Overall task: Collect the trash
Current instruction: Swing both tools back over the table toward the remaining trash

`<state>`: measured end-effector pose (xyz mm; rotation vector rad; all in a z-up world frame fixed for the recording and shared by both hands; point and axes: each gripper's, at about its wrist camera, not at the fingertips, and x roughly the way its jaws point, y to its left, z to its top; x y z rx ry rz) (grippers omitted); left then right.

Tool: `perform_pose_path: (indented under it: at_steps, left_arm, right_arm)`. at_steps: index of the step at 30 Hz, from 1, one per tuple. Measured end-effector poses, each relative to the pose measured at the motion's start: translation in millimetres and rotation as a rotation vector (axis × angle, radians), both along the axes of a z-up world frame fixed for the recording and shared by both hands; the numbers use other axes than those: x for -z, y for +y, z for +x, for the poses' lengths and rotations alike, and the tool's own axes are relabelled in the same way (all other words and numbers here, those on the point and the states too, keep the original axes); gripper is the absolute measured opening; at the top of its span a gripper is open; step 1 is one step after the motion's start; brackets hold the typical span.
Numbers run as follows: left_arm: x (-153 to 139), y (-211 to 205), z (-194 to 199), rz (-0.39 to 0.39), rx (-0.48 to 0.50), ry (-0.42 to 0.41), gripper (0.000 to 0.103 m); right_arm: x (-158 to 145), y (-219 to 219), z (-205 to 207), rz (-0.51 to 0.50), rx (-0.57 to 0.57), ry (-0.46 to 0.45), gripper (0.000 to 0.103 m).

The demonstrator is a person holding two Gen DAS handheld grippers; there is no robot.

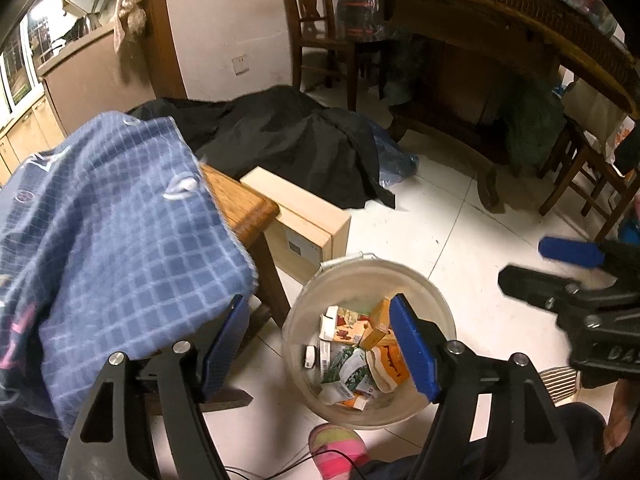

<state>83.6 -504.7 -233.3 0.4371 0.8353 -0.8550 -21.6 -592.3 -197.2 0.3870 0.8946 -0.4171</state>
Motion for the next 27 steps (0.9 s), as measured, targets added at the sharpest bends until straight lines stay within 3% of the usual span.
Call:
perform_pose_path:
  at_steps: [5,11,15,20,27]
  left_arm:
    - [-46,40,12,-0.071,-0.025,-0.049,0.073]
    - [-114,139,57,-0.204,-0.170,-0.093,0.078]
    - [-144,211,96,-0.250,-0.302,-0.123,0.083]
    - [-161,321,160,-0.242,-0.519,-0.164,0.083]
    - [-176,480,261,-0.165,-0.766,-0.185,0.087]
  right_arm:
    - [-53,33,7,-0.104,-0.121,-0.166,0.073]
    - [-99,82,42,-0.130,-0.330,-0.291,0.078]
    - [-109,118,81,-0.128,-0.460,-0.287,0.078]
    - [-113,177,141,-0.105,-0.625,-0.275,0.078]
    - [-114,249,241,-0.071,-0.811,-0.230,0.078]
